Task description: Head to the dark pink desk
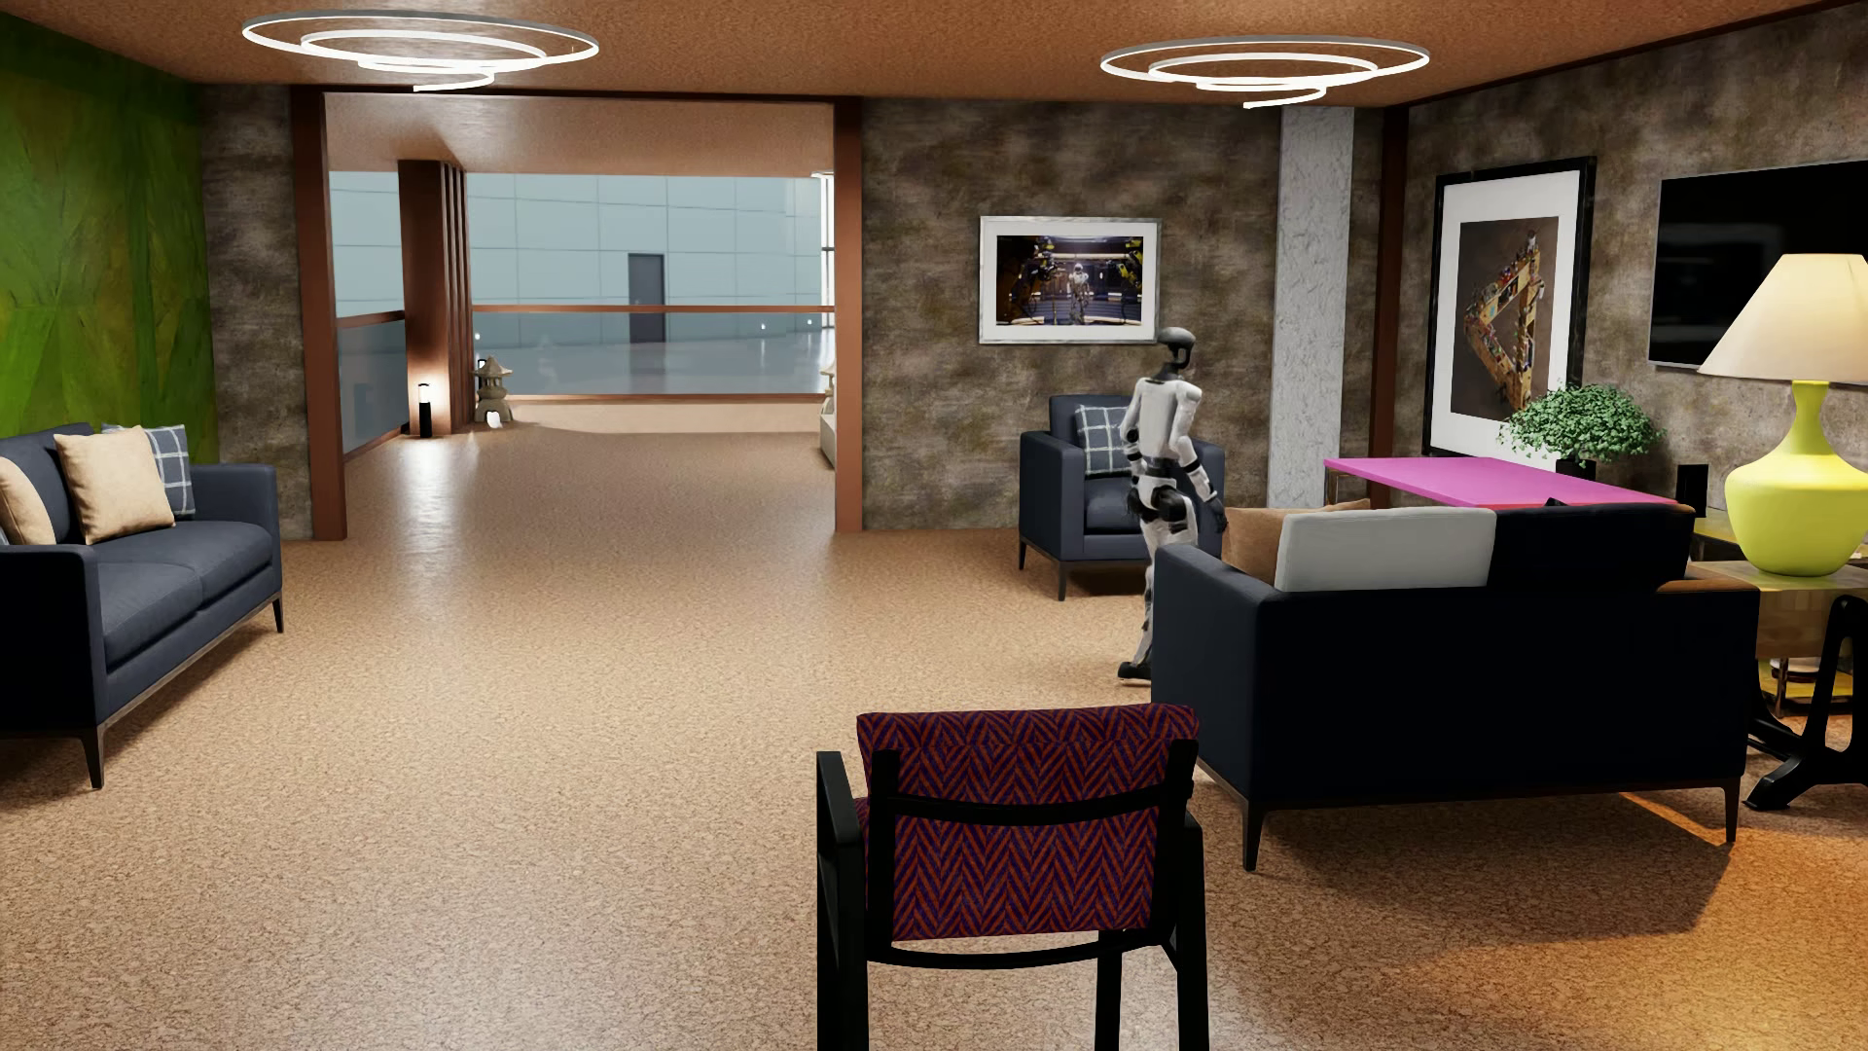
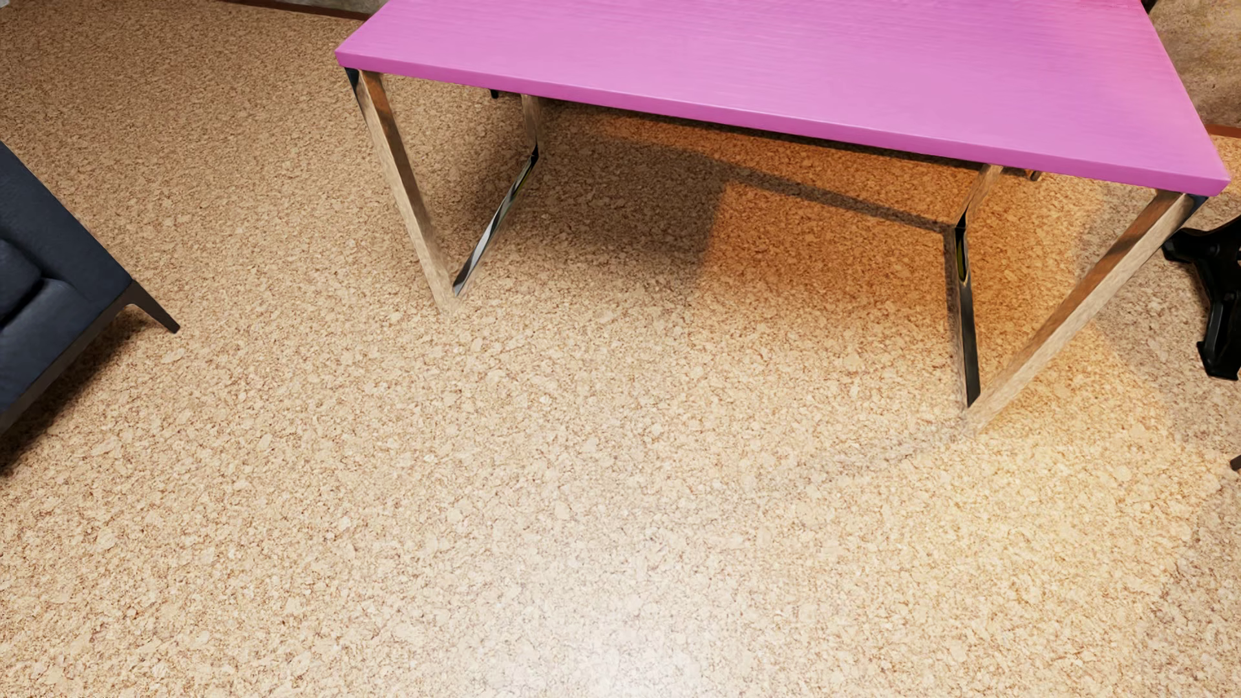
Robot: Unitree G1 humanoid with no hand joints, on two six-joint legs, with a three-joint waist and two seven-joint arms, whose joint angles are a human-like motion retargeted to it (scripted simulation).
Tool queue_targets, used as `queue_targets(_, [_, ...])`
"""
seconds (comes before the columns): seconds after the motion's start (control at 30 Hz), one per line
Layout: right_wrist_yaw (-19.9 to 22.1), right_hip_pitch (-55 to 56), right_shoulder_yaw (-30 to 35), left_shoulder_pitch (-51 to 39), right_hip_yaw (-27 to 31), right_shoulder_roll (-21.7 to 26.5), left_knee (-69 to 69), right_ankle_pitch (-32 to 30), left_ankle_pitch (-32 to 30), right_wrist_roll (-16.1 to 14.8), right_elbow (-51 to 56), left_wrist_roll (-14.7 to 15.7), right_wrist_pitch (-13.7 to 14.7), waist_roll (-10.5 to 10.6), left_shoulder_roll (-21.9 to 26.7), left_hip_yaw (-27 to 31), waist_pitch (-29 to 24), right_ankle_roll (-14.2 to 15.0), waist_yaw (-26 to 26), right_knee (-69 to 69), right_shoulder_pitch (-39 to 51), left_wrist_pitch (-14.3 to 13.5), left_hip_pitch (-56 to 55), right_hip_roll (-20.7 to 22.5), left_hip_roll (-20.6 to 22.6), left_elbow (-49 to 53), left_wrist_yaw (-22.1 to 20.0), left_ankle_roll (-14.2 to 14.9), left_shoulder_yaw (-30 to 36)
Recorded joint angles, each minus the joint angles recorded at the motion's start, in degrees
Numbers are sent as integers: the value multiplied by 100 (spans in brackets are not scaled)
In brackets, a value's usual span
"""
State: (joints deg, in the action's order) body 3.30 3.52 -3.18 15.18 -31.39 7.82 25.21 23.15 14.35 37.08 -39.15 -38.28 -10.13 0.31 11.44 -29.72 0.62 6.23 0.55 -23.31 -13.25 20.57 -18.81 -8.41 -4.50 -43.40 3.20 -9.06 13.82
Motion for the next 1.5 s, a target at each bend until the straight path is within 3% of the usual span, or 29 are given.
queue_targets(0.1, [54,783,-362,-221,419,-291,-8,-707,78,-112,215,-196,34,-76,-2,98,-50,318,-109,-2013,-160,-69,185,-524,54,222,-104,110,49])
queue_targets(0.13, [18,1196,-362,-335,725,-321,6,-1027,130,-52,322,-271,35,-100,-2,161,-76,253,-172,-2843,-186,-131,230,-697,87,342,-141,147,81])
queue_targets(0.2, [2,1871,-444,-508,1389,-345,39,-1015,227,15,457,-305,16,-158,7,283,-120,372,-278,-3888,-276,-267,335,-844,134,618,-328,246,52])
queue_targets(0.23, [-8,2084,-535,-610,1611,-356,29,-990,245,2,473,-269,-1,-179,6,337,-130,594,-306,-3996,-361,-311,404,-926,125,696,-440,312,-1])
queue_targets(0.3, [-82,2219,-638,-743,1704,-406,-51,-929,234,30,428,-256,-66,-206,12,469,-122,587,-335,-3455,-449,-361,539,-1272,107,896,-573,458,-71])
queue_targets(0.37, [-211,2171,-722,-826,1830,-421,-63,-844,249,37,435,-335,-62,-230,24,684,-109,349,-384,-2387,-534,-439,609,-1475,108,1151,-615,594,-44])
queue_targets(0.43, [-229,1983,-870,-875,2831,-493,-65,-959,260,-36,465,-355,-87,-235,25,986,-92,763,-431,-1154,-615,-502,664,-1048,74,1315,-605,733,12])
queue_targets(0.5, [-200,1619,-898,-859,3723,-575,-75,-1046,239,-34,440,-398,-118,-231,51,1236,-72,804,-405,-376,-634,-464,729,-587,-53,1354,-546,898,56])
queue_targets(0.63, [-315,1266,-449,-610,3047,-512,129,-556,155,274,326,-500,-90,-261,69,1594,-83,293,-289,-343,-460,-275,696,-290,-498,1213,-483,1275,25])
queue_targets(0.77, [-170,1091,-111,-408,2576,-480,357,-363,-32,329,489,-718,22,-140,200,2072,-135,-47,-244,-349,-280,-163,479,229,-1052,916,-28,1551,260])
queue_targets(0.87, [-54,1002,-89,-346,2213,-526,433,-288,-236,104,598,-737,-24,-12,248,2425,-174,-308,-237,-262,-167,-128,253,581,-1380,790,170,1573,360])
queue_targets(0.97, [2,990,-123,-350,1849,-450,464,-224,-403,64,515,-689,56,111,243,1898,-191,-505,-272,-226,-134,-108,74,732,-1718,751,197,1361,463])
queue_targets(1.0, [0,996,-121,-381,1750,-429,580,-208,-304,64,489,-668,56,142,238,1793,-194,-553,-276,-220,-110,-113,1,745,-1723,742,196,1274,496])
queue_targets(1.1, [-28,984,-95,-485,1506,-363,1177,-196,190,78,393,-611,43,199,256,2194,-190,-647,-289,-230,-48,-135,-187,720,-1125,775,166,1596,580])
queue_targets(1.13, [-47,972,-42,-536,1432,-370,1283,-198,306,86,403,-596,-48,218,258,2198,-179,-668,-309,-216,14,-145,-154,712,-949,775,146,1495,589])
queue_targets(1.2, [-53,929,1,-592,1341,-331,972,-240,301,69,404,-555,-148,257,227,1470,-144,-699,-346,-73,85,-180,113,681,-1010,805,75,1123,608])
queue_targets(1.23, [-44,920,-13,-614,1346,-322,722,-262,263,47,388,-542,-188,263,214,1380,-129,-708,-330,-30,119,-197,236,663,-955,812,34,1060,633])
queue_targets(1.5, [-45,923,-144,-769,1270,-522,-143,-360,-98,-34,157,-475,-314,178,251,1396,-63,-763,-301,177,231,-165,495,506,-641,798,-25,1265,757])
